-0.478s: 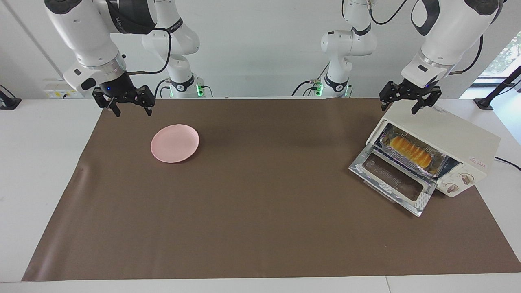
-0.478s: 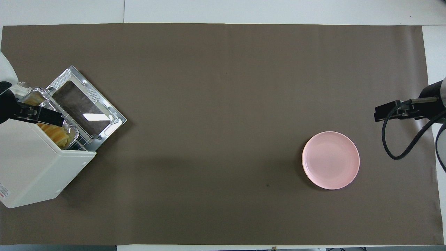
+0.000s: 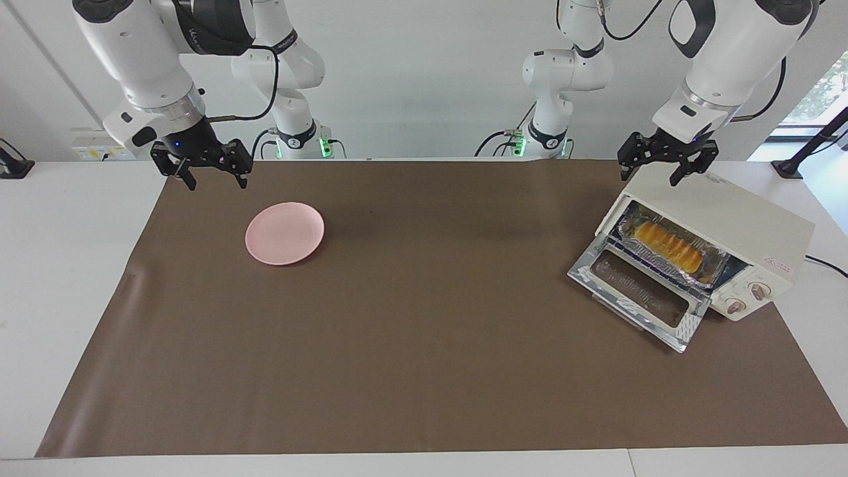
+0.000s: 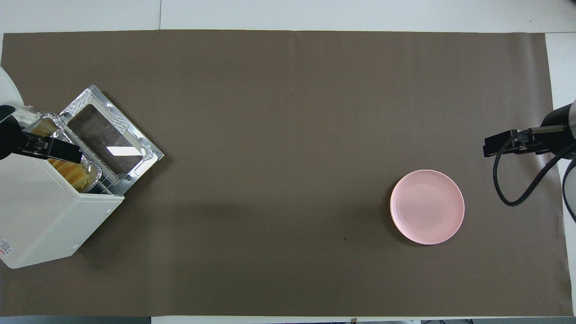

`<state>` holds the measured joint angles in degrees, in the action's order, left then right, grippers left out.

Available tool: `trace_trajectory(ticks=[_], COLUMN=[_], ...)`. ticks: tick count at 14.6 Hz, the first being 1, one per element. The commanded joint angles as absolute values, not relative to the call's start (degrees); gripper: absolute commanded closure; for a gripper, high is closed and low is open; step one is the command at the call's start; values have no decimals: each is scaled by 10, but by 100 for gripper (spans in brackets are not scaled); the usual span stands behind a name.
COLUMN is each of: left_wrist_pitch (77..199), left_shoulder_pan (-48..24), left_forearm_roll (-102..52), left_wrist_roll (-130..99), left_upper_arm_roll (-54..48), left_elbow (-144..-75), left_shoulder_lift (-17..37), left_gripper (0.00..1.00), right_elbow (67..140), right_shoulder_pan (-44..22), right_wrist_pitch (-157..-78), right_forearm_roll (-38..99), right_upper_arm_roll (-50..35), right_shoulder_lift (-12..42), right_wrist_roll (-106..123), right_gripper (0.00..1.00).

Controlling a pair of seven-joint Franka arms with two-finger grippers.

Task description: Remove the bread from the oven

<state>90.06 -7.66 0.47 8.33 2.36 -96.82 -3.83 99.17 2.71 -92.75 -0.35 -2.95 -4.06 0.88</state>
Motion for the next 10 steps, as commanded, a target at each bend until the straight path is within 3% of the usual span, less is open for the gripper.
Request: trace_trajectory(ticks=[1, 10], left_wrist_pitch=[908, 890], left_shoulder_pan=[-71, -67], left_forearm_roll=[8, 8], left_wrist_roll=[87, 88], left_upper_arm_roll=[23, 25], left_elbow=[-983, -983], left_shoulder_lift=[-53, -54], left_gripper=[0, 0], right_elbow=[993, 992], right_shoulder_pan=[35, 35], right_wrist_pitch=[-920, -921], right_forearm_roll=[-4, -4], right_upper_arm_roll=[-33, -33], right_shoulder_lift=[-46, -46], right_wrist_roll=[19, 19], right_gripper=[0, 0])
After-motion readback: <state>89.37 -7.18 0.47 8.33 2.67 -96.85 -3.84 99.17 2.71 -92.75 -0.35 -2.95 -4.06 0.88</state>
